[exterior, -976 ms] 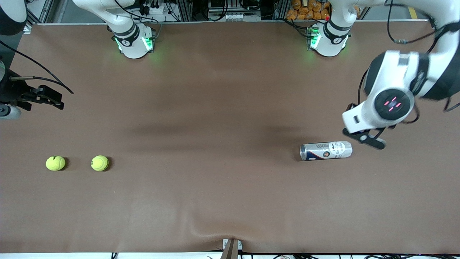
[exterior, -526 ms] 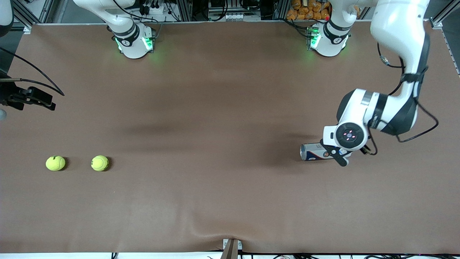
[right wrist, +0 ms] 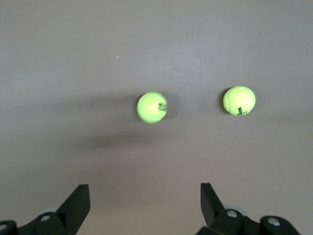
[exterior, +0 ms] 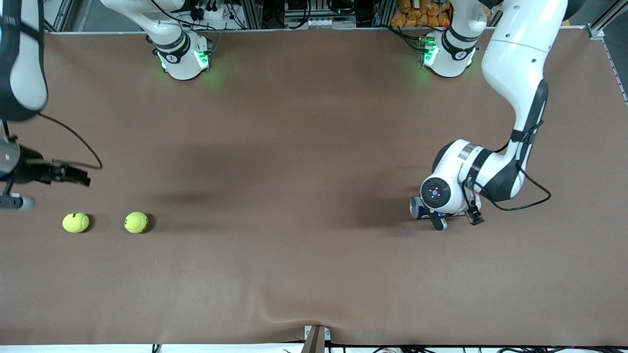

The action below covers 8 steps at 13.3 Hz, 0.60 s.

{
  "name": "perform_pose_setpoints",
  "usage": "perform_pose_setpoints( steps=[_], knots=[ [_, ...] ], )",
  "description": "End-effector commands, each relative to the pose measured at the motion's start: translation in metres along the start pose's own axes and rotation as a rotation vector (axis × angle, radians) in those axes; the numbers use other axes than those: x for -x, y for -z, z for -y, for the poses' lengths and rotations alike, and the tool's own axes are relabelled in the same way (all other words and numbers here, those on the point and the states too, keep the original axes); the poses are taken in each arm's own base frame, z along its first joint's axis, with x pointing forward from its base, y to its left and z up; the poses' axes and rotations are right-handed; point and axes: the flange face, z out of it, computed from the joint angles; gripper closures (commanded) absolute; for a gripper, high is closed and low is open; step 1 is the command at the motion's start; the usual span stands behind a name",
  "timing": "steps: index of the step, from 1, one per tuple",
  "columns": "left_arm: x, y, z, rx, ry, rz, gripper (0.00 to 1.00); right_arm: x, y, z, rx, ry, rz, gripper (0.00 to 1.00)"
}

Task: Insert tennis ball vertically with right arm
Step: 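Reach the left gripper to the tube while the right gripper reaches a ball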

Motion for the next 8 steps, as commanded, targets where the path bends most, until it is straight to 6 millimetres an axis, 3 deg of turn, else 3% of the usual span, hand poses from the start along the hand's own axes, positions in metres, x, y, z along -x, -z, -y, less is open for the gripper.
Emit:
perform_pose_setpoints(
  steps=[1, 3, 6, 8],
  knots=[
    [-0.007, -0.011, 0.005, -0.041, -0.024, 0.017, 0.0, -0.022, -0.031, -0.016, -0.032, -0.031, -0.032, 0.0],
    [-0.014, -0.017, 0.004, -0.047, -0.035, 0.003, 0.0, -0.036, -0.068, 0.004, -0.009, -0.003, -0.013, 0.0],
    [-0.021, -0.03, 0.004, -0.047, -0.042, -0.016, 0.0, -0.042, -0.102, 0.01, -0.006, 0.004, 0.022, 0.0],
    [-0.026, -0.033, 0.003, -0.05, -0.047, -0.029, 0.0, -0.047, -0.135, 0.022, -0.002, 0.026, 0.057, 0.0]
  ],
)
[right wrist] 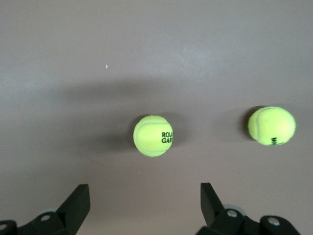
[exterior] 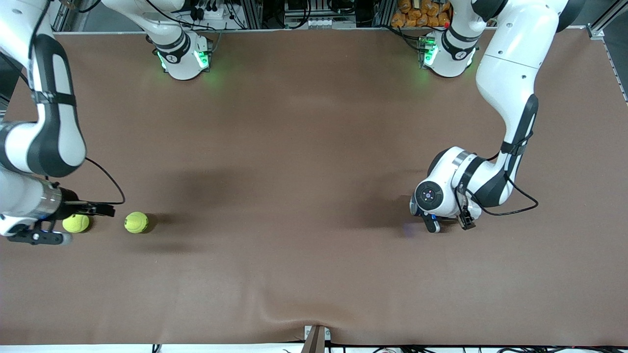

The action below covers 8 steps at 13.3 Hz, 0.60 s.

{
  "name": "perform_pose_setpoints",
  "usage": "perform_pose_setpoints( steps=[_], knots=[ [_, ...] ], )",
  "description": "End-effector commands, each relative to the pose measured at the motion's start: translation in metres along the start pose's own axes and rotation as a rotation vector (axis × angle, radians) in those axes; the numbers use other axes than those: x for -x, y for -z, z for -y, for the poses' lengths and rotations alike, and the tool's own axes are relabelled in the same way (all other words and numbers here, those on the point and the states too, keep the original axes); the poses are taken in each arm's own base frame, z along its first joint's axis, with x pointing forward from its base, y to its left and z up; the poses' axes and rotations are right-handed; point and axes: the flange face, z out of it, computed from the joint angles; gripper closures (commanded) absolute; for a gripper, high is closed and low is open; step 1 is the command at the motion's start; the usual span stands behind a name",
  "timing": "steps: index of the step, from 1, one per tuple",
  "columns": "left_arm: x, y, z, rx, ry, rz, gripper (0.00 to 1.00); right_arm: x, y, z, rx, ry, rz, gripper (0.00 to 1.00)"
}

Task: Insert tennis ball vertically with right arm
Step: 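Reach the left gripper to the tube while the right gripper reaches a ball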

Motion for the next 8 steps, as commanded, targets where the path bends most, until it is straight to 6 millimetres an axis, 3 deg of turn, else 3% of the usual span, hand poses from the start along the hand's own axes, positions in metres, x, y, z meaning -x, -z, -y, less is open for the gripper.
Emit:
perform_pose_setpoints(
  steps=[1, 4, 7, 8],
  knots=[
    [-0.002, -0.006, 0.005, -0.027, -0.009, -0.013, 0.0, -0.008, -0.037, 0.013, 0.006, 0.022, 0.019, 0.0],
    [-0.005, -0.01, 0.004, -0.028, -0.014, -0.022, 0.0, 0.001, -0.093, 0.014, 0.019, 0.036, 0.001, 0.0],
    [-0.006, -0.011, 0.004, -0.027, -0.009, -0.022, 0.0, 0.0, -0.123, 0.019, 0.034, 0.075, 0.003, 0.0],
    [-0.005, -0.01, 0.004, -0.028, -0.008, -0.021, 0.0, 0.0, -0.125, 0.014, 0.036, 0.115, 0.001, 0.0]
  ],
)
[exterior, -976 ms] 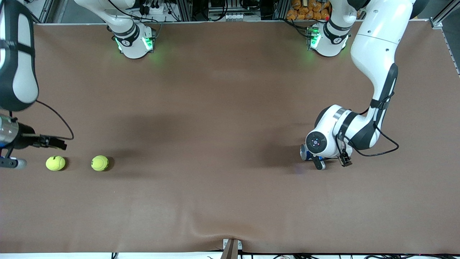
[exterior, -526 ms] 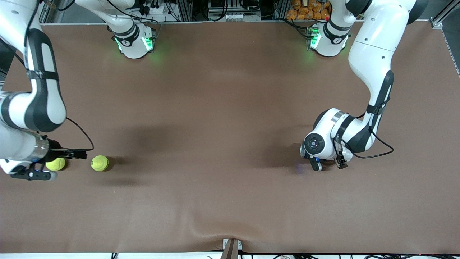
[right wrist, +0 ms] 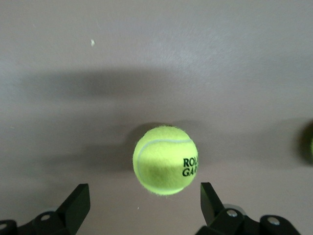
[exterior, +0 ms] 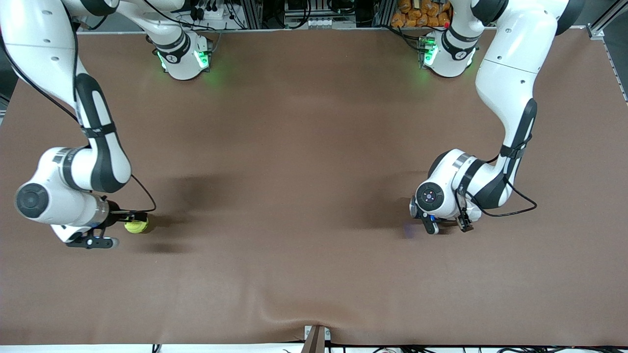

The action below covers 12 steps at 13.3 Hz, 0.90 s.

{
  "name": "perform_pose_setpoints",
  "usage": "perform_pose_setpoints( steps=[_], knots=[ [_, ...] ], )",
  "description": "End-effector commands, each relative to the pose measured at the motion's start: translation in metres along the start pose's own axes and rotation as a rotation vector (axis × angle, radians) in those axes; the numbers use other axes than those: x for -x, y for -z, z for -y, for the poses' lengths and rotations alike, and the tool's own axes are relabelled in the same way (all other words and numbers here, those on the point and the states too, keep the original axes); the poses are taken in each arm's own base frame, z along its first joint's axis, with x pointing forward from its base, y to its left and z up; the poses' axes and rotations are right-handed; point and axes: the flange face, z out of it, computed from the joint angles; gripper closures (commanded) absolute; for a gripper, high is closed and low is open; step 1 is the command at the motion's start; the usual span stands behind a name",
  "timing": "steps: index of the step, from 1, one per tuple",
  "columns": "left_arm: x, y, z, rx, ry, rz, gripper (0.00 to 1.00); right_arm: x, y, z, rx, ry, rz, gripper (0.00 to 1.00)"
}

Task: Insert tennis ball vertically with right arm
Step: 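Reach the left gripper to the tube while the right gripper reaches a ball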

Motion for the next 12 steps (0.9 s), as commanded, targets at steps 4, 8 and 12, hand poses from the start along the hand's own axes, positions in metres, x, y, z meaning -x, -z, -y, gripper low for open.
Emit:
perform_pose_setpoints(
  steps=[4, 8, 12],
  knots=[
    [-0.002, -0.003, 0.002, -0.021, -0.009, -0.003, 0.36, 0.0, -0.015, -0.024, 0.012, 0.109, -0.015, 0.0],
    [-0.002, 0.001, 0.004, -0.025, -0.01, -0.007, 0.53, -0.004, -0.029, -0.021, 0.006, 0.101, -0.046, 0.0],
    [-0.002, 0.017, 0.005, -0.045, -0.016, -0.017, 0.52, -0.005, -0.035, -0.021, -0.012, 0.085, -0.049, 0.0]
  ],
)
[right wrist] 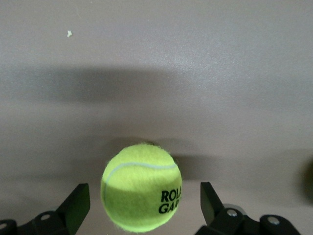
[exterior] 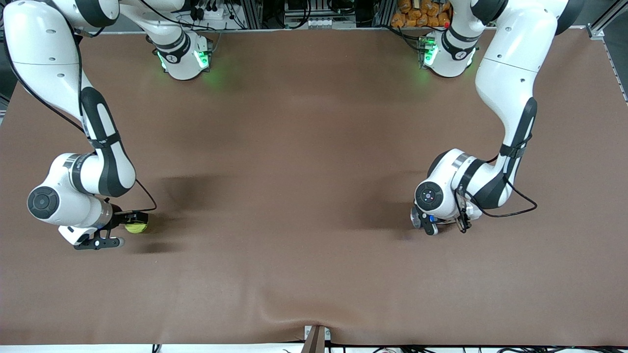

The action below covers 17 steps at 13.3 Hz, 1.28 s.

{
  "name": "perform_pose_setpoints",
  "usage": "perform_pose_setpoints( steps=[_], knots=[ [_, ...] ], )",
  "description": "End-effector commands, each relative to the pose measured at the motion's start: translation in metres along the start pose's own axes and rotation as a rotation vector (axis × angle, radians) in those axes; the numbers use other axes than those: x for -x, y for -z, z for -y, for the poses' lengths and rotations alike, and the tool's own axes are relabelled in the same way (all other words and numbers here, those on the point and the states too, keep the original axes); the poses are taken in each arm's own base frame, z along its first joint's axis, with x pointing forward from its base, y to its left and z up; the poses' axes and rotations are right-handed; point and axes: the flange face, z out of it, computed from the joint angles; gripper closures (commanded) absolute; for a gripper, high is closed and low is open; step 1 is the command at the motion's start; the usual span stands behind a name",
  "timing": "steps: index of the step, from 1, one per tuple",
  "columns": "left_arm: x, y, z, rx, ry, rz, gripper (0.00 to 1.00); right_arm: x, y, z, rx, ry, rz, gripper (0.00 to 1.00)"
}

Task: Insert tennis ball vertically with right arm
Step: 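Lift the tube upright with the left gripper while the right gripper grasps a ball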

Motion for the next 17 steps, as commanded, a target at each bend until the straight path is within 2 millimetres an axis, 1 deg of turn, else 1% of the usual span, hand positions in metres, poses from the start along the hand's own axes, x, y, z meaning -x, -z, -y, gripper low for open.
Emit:
perform_pose_setpoints(
  steps=[1, 2, 3, 6, 7, 8, 9, 10, 11, 12, 14, 15, 16, 17],
  knots=[
    [0.001, 0.013, 0.004, -0.03, -0.011, -0.017, 0.52, 0.0, -0.003, 0.0, -0.014, 0.0, -0.015, 0.0],
    [-0.001, 0.021, 0.003, -0.034, -0.011, -0.03, 0.52, 0.0, -0.003, 0.0, -0.014, 0.0, -0.015, 0.0],
    [-0.006, 0.036, 0.0, -0.044, -0.017, -0.054, 0.53, 0.0, -0.003, 0.0, -0.016, -0.002, -0.015, 0.09],
    [-0.016, 0.081, -0.009, -0.082, -0.033, -0.116, 0.53, -0.001, -0.002, 0.005, -0.016, 0.004, -0.016, 0.52],
    [-0.016, 0.093, -0.008, -0.085, -0.026, -0.137, 0.53, -0.001, -0.001, 0.007, -0.016, 0.007, -0.017, 0.68],
    [-0.016, 0.1, -0.01, -0.073, -0.02, -0.159, 0.53, -0.001, 0.001, 0.007, -0.016, 0.008, -0.016, 0.86],
    [-0.013, 0.116, -0.009, -0.066, -0.007, -0.196, 0.53, -0.001, 0.004, 0.007, -0.016, 0.008, -0.017, 0.98],
    [-0.013, 0.126, -0.011, -0.05, 0.004, -0.226, 0.52, -0.003, 0.013, 0.007, -0.016, 0.009, -0.028, 1.0],
    [-0.011, 0.145, -0.012, -0.041, 0.02, -0.267, 0.52, -0.004, 0.024, 0.006, -0.016, 0.01, -0.026, 1.0],
    [-0.015, 0.16, -0.015, -0.026, 0.028, -0.307, 0.53, -0.003, 0.04, 0.004, -0.019, 0.007, -0.021, 1.0],
    [-0.021, 0.188, -0.019, 0.015, 0.057, -0.399, 0.53, -0.003, 0.085, 0.0, -0.026, 0.001, -0.009, 1.0],
    [-0.025, 0.195, -0.021, 0.045, 0.077, -0.448, 0.53, -0.003, 0.112, -0.002, -0.028, 0.0, -0.011, 1.0],
    [-0.031, 0.211, -0.023, 0.055, 0.102, -0.526, 0.53, -0.003, 0.137, -0.006, -0.032, -0.005, -0.004, 1.0],
    [-0.032, 0.22, -0.021, 0.074, 0.149, -0.583, 0.53, -0.002, 0.163, -0.009, -0.038, -0.011, 0.014, 1.0]
  ],
)
